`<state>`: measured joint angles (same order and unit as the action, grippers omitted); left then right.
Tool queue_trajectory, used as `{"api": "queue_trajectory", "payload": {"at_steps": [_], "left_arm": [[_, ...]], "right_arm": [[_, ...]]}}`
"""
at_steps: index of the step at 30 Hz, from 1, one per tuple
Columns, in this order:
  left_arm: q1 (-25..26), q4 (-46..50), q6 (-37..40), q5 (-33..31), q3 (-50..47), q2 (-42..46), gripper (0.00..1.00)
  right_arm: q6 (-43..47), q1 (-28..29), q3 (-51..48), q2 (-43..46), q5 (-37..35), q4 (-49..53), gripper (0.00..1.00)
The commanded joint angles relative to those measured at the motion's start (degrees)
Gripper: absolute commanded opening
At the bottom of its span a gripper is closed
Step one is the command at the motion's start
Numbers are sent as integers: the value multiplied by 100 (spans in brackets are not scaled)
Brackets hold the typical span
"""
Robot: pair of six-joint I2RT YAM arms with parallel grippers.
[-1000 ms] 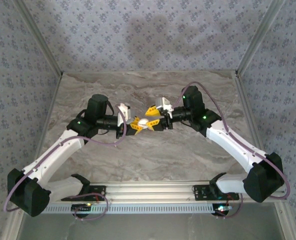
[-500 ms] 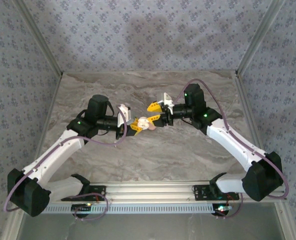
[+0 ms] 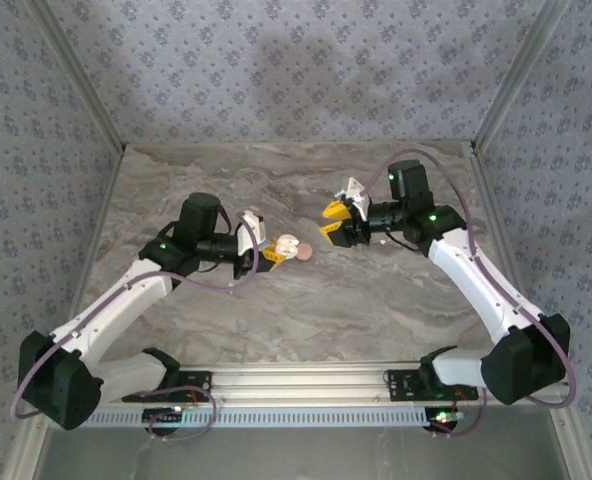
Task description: Insert the wireless bluetooth earbuds into the charging case
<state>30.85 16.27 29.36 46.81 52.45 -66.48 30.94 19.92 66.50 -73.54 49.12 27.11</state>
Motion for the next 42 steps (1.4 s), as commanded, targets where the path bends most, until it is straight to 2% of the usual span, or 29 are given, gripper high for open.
{"api": "queue_trajectory", "payload": {"at_steps": [1, 6, 10, 14, 17, 24, 30, 36, 42], "left_arm": [[20, -80, 131, -21, 37, -104, 20], [30, -63, 153, -105, 88, -218, 20], [25, -22, 170, -119, 157, -334, 20], [31, 31, 192, -143, 235, -442, 20], [22, 92, 209, -187, 298, -539, 20], [11, 243, 270, -316, 521, -868, 20], [-6, 420, 324, -392, 723, -1152, 20], [-31, 429, 322, -420, 826, -1358, 20], [-54, 505, 350, -383, 943, -1615, 20]], "right_arm": [[1058, -360, 359, -33, -608, 1512, 47], [1803, -1037, 775, -678, -1159, 2562, 46], [2561, -1351, 1238, -1472, -1802, 3399, 46], [3162, -1627, 1615, -2191, -1916, 3793, 48], [3433, -1809, 1782, -2660, -1899, 3738, 49], [4377, -2063, 1770, -3350, -2475, 3270, 52], [5977, -2139, 1577, -3553, -2624, 2771, 48], [7084, -2116, 1524, -3699, -2666, 2479, 44], [7408, -1984, 1580, -3916, -2934, 2294, 44]]}}
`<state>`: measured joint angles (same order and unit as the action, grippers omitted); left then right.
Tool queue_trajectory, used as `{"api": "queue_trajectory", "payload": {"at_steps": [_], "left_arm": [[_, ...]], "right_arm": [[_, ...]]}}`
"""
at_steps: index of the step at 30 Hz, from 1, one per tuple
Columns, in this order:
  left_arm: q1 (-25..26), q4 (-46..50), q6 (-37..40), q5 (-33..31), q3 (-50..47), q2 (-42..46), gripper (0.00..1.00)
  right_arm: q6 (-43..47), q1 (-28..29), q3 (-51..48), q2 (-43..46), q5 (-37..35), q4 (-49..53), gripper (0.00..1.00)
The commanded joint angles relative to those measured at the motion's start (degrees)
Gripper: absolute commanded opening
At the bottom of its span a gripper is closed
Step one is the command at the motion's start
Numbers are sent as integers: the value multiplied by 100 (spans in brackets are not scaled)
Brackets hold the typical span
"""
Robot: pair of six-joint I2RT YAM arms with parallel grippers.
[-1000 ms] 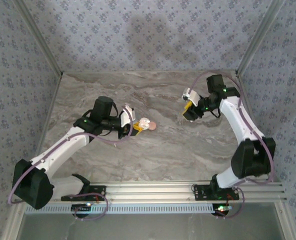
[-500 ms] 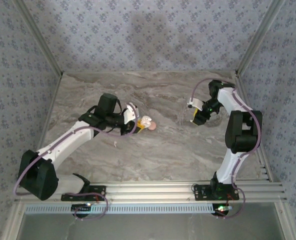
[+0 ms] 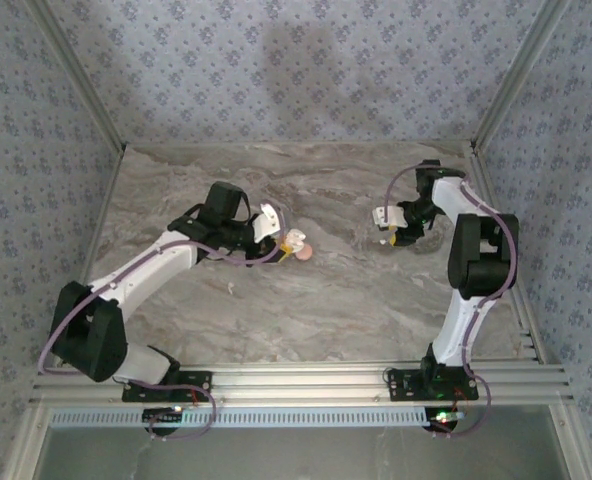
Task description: Insert the wireless bluetooth earbuds into the charging case
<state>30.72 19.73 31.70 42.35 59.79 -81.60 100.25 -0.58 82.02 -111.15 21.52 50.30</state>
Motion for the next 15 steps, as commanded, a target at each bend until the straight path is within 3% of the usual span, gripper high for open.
{"api": "queue_trajectory", "payload": {"at_steps": [1, 15], "left_arm": [[-48, 171, 123, 76, 232, -133, 20], [-213, 232, 91, 212, 279, -197, 20]], "right_arm": [[504, 90, 57, -205, -174, -11, 44], [479, 321, 262, -730, -380, -75, 41]]}}
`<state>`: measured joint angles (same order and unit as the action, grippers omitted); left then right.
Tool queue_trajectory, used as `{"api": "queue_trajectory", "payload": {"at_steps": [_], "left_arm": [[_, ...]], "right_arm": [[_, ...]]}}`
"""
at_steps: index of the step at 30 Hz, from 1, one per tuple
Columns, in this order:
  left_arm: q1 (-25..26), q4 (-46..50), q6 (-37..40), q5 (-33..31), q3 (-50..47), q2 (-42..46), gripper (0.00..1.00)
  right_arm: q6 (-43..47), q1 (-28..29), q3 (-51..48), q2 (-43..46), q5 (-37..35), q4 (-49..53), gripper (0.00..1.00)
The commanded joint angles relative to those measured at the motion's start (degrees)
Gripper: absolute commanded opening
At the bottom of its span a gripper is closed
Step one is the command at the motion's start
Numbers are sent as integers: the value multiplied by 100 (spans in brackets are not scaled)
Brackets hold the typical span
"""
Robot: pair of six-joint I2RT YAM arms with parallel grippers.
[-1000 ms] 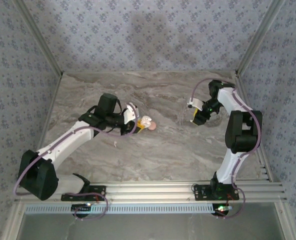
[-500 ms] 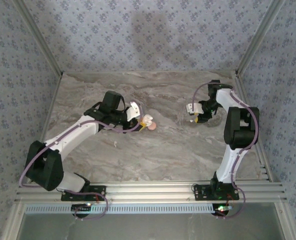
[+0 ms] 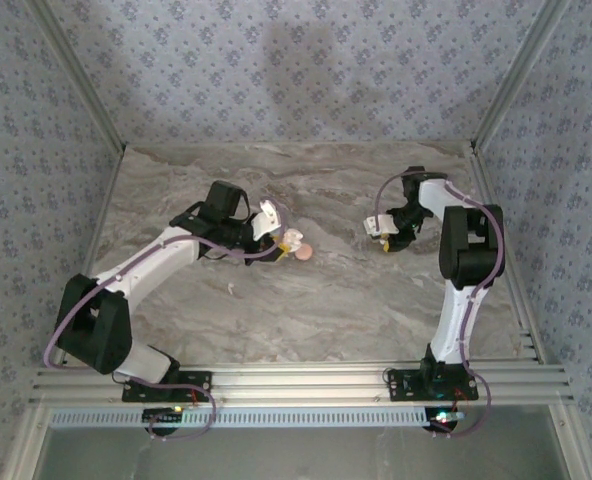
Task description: Insert the wireless bluetooth earbuds into the charging case
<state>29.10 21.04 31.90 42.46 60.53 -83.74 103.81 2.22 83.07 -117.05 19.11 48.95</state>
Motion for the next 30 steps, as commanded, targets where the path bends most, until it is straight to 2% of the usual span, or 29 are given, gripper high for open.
{"api": "queue_trajectory", "payload": {"at_steps": [1, 18, 30], "left_arm": [[-58, 115, 72, 209, 205, 18, 20], [-131, 181, 25, 267, 231, -15, 20], [-142, 233, 21, 272, 239, 29, 20]], "right_arm": [[102, 54, 164, -166, -191, 61, 41], [25, 94, 91, -204, -463, -304, 26], [-129, 93, -212, 208, -269, -553, 20]]}}
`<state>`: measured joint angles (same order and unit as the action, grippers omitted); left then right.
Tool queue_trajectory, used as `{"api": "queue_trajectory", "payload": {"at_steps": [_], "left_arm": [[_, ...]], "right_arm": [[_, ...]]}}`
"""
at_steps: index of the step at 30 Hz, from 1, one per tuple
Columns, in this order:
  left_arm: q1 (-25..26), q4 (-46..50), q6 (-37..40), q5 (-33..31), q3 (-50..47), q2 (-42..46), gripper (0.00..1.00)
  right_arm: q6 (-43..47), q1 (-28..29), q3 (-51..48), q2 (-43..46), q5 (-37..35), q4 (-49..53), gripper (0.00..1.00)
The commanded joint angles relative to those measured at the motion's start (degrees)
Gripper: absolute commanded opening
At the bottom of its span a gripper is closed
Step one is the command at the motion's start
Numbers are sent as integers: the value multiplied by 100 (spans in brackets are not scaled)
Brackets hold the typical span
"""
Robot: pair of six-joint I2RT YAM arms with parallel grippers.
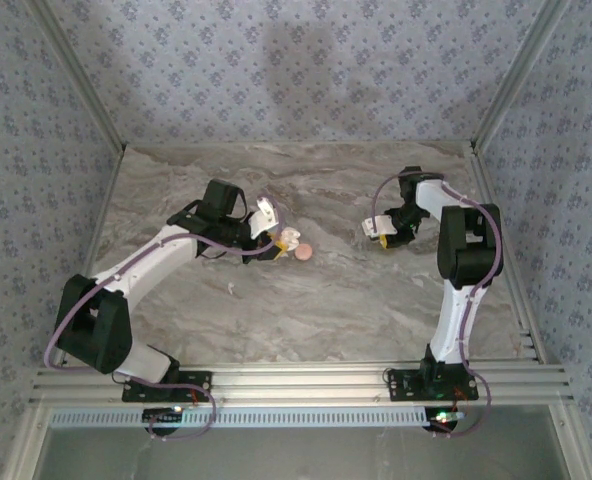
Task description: Insert the wireless bluetooth earbuds into the charging case
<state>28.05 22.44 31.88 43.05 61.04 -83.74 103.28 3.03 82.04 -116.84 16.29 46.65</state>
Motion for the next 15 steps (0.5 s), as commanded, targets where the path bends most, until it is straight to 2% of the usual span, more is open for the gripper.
{"api": "queue_trajectory", "payload": {"at_steps": [1, 8, 12, 15], "left_arm": [[-37, 94, 29, 213, 185, 32, 20], [-20, -233, -187, 286, 51, 95, 20], [128, -1329, -700, 277, -423, 289, 19], [330, -2121, -947, 2, -802, 444, 20]], "right_arm": [[-131, 22, -139, 256, 60, -323, 20], [-872, 132, -717, 1059, 694, -733, 19], [-1759, 214, -1173, 1791, 1616, -1128, 19], [-2373, 365, -1576, 2327, 2226, -1396, 18]]}}
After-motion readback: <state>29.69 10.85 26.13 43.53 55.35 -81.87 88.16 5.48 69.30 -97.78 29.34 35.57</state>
